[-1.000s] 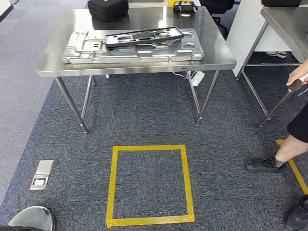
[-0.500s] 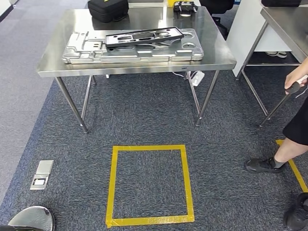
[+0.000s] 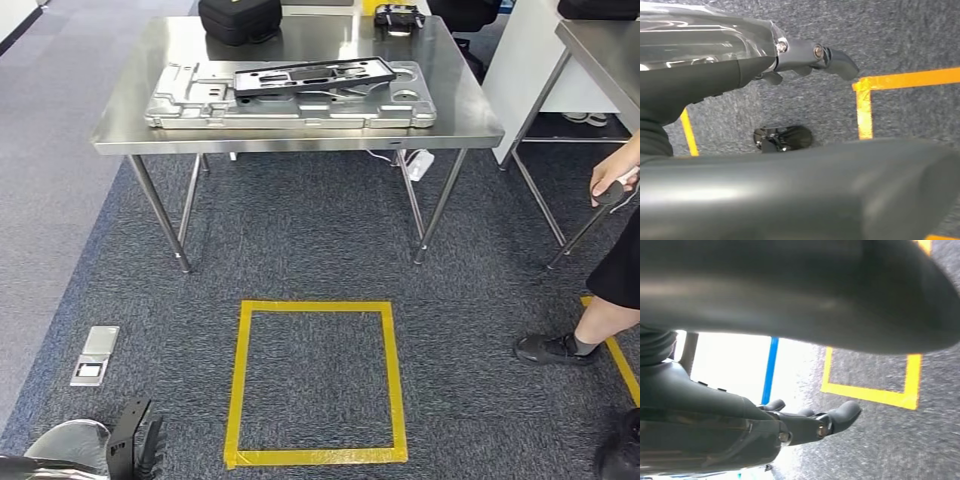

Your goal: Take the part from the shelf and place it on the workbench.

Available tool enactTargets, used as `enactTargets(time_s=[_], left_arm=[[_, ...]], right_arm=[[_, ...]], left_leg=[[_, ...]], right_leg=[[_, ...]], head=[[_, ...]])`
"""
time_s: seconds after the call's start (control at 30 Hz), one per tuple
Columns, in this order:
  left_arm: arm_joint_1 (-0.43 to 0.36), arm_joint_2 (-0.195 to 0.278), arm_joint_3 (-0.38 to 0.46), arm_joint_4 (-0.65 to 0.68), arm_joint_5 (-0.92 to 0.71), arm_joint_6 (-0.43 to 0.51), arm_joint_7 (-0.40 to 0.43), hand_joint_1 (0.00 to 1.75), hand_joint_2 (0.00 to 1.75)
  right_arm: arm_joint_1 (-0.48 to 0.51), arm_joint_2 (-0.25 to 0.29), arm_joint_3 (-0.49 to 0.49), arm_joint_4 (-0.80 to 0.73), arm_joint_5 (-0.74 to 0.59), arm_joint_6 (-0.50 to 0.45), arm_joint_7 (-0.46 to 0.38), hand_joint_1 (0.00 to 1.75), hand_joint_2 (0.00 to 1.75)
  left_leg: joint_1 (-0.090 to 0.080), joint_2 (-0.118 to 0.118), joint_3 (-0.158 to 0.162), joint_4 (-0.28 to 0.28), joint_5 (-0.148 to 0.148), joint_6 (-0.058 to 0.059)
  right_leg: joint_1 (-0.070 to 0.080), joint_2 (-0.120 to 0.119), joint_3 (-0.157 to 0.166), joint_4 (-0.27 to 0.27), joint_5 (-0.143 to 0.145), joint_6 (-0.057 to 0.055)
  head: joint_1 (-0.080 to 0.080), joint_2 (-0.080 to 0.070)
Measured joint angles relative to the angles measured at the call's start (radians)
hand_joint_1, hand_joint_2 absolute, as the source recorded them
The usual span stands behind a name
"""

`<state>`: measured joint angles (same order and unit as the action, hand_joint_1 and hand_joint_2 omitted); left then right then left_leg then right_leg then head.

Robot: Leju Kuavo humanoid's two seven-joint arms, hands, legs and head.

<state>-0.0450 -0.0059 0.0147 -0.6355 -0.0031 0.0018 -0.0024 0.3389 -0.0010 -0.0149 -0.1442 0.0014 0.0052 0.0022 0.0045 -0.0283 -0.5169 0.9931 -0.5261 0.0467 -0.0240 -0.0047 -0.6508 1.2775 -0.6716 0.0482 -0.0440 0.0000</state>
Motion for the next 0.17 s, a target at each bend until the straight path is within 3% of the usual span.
enactTargets(time_s=[0.03,0.07,0.13,0.17], left_arm=[[0.008,0.000,0.000,0.000,0.000,0.000,0.000,0.00,0.00],[0.021,0.000,-0.001,0.005,0.000,0.000,0.001,0.00,0.00],[0.062,-0.001,-0.002,0.033,0.000,-0.001,0.002,0.00,0.00],[0.073,-0.001,-0.002,0.042,0.000,-0.001,0.002,0.00,0.00]], right_arm=[[-0.004,-0.001,0.000,-0.003,0.000,0.000,0.000,0.00,0.00],[-0.013,-0.002,0.000,-0.013,0.000,0.000,0.000,0.00,0.00],[-0.051,-0.001,0.000,-0.052,0.000,-0.001,-0.001,0.00,0.00],[-0.062,0.000,0.001,-0.064,0.000,-0.001,-0.001,0.00,0.00]], left_leg=[[0.001,-0.008,-0.001,0.001,0.001,-0.002],[0.004,-0.017,-0.002,0.003,0.001,-0.005],[0.007,-0.030,-0.007,0.010,-0.001,-0.015],[0.007,-0.033,-0.008,0.012,-0.002,-0.018]], right_leg=[[0.000,0.001,0.009,-0.006,0.012,0.001],[-0.001,0.004,0.037,-0.052,0.040,0.002],[-0.005,0.044,0.114,-0.196,0.097,0.003],[-0.006,0.058,0.135,-0.236,0.111,0.004]], head=[[0.000,0.000],[0.000,0.000],[0.000,0.000],[0.000,0.000]])
